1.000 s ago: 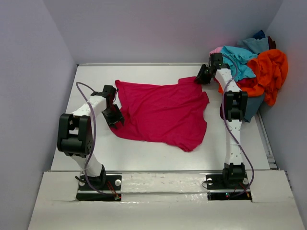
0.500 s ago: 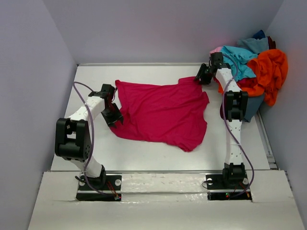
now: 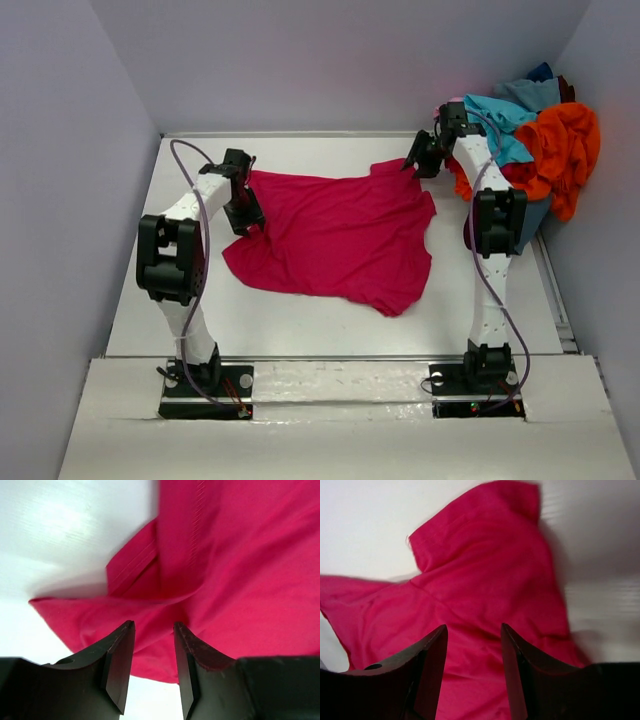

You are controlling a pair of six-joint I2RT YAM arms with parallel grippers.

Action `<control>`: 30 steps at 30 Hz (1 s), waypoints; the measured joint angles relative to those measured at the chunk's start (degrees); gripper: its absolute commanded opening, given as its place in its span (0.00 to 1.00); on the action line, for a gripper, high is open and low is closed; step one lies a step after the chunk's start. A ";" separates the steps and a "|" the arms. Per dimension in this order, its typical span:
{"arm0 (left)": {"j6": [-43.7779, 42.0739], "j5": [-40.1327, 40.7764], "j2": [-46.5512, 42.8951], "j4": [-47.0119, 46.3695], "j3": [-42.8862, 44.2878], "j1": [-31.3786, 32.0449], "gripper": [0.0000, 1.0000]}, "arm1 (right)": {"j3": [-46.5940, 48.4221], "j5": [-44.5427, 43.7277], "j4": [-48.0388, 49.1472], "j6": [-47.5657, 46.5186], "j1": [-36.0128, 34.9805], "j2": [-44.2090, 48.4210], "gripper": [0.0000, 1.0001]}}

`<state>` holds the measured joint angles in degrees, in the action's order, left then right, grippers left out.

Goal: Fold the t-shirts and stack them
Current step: Flatten the tshirt out

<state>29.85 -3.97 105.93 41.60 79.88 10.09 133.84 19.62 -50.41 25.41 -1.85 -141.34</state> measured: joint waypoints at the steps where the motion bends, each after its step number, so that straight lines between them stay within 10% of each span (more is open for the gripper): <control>1: -0.35 0.00 1.09 -0.20 1.64 0.20 0.48 | -0.79 0.13 -0.57 0.04 -0.68 0.92 0.52; 15: -3.28 0.94 21.49 2.16 36.96 0.24 0.48 | -4.76 1.79 -4.24 -0.22 -10.54 2.47 0.39; 30: -4.09 -13.46 32.06 -4.46 42.51 -2.69 0.47 | -10.82 1.22 -4.57 -0.81 -9.40 4.81 0.30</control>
<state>25.76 -17.43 137.99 37.15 122.39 7.40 123.02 20.84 -54.98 24.60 -11.25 -136.53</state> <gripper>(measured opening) 0.472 0.335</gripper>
